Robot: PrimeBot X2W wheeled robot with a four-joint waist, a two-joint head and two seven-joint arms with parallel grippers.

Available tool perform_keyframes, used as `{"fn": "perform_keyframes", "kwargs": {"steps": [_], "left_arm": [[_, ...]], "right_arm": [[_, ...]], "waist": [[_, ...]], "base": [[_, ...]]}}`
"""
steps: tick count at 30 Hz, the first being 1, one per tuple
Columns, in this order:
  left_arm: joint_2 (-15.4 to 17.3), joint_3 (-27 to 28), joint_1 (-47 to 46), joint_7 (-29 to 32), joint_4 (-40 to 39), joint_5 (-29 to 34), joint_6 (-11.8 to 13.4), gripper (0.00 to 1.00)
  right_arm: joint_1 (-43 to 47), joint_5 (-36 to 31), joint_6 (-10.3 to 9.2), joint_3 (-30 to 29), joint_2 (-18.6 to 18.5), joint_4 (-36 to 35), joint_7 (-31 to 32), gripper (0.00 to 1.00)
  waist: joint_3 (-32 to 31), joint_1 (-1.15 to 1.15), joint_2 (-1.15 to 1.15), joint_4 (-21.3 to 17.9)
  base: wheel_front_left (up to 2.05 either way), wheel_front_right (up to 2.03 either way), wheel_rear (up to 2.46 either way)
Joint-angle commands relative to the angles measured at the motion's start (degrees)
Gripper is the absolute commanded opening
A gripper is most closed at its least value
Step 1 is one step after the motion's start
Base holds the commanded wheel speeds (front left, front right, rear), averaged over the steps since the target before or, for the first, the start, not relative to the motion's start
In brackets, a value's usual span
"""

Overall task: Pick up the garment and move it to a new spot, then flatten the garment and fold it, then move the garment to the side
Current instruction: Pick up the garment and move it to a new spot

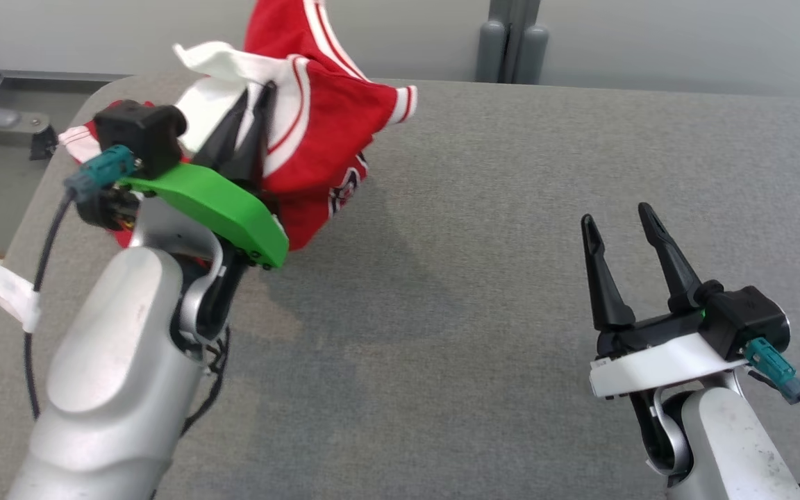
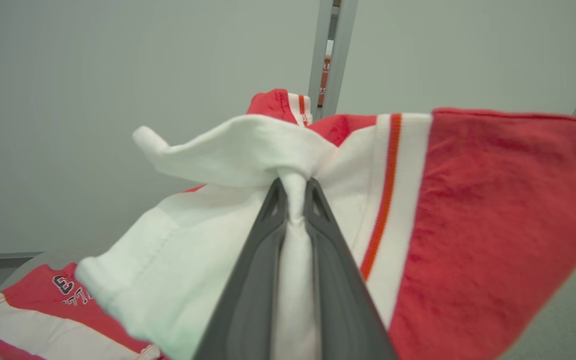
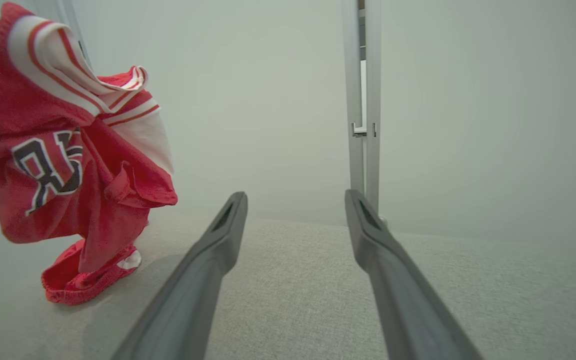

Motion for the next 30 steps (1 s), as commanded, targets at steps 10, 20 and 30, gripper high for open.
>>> {"fn": "perform_keyframes", "kwargs": {"steps": [10,20,30], "left_arm": [[-8.81,-4.02,1.12,-4.21,5.87,-0.68,0.9,0.0],[-11.81,-6.16,-4.73,-10.94,15.74,-4.89,1.78,0.0],[-11.87,-11.66,-4.75,-16.44,27.37,-4.43,4.17,1.0]], "right_arm": [[-2.55,0.75,0.0,-3.16,-0.1,-1.5,-0.18,1.0],[-3.37,3.37,0.0,-3.51,-0.05,-1.51,-0.17,1.0],[-1.88,3.24,0.0,-3.2,-0.07,-1.33,-0.17,1.0]], "waist": [[4.29,0.0,0.0,-19.93],[6.54,0.0,0.0,-30.21],[4.79,0.0,0.0,-26.45]], "base": [[0.0,0.0,0.0],[0.0,0.0,0.0],[0.0,0.0,0.0]]}}
